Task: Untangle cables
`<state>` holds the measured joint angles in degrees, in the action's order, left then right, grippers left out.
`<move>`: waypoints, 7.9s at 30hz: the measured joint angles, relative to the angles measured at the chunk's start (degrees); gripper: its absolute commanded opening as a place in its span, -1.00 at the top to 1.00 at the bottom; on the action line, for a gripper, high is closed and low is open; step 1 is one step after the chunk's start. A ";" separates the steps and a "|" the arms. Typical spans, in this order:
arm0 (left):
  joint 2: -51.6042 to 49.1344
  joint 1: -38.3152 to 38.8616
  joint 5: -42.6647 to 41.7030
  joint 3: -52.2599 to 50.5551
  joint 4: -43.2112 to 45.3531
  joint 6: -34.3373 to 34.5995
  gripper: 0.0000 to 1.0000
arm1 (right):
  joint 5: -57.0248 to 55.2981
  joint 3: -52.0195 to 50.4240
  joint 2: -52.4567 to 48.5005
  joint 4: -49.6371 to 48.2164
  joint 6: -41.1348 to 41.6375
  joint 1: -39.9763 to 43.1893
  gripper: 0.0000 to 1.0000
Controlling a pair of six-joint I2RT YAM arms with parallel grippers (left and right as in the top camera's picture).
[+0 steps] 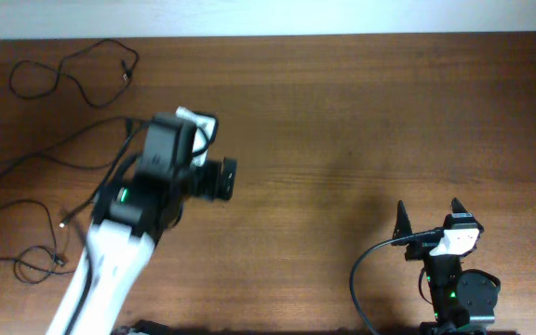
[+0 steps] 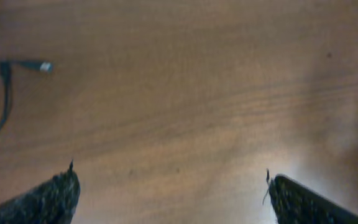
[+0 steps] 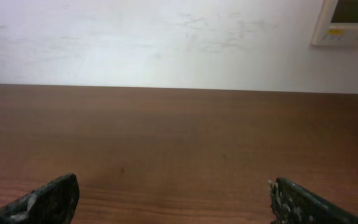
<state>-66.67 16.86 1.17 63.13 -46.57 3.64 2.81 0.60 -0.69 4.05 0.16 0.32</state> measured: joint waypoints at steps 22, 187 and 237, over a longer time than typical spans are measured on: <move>49.00 -4.37 2.32 -23.63 -0.44 0.00 -0.98 | -0.02 0.00 0.04 0.02 0.02 0.00 -0.97; 66.05 -17.00 1.86 -62.51 42.25 -2.36 -0.98 | 0.00 0.00 0.04 0.02 0.00 0.00 -0.97; 66.05 -17.00 1.86 -62.51 42.25 -2.45 -0.98 | 0.00 0.00 0.04 0.02 0.00 0.00 -0.97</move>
<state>-0.62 -0.14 3.03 0.62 -4.32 1.19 2.81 0.60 -0.64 4.08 0.16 0.32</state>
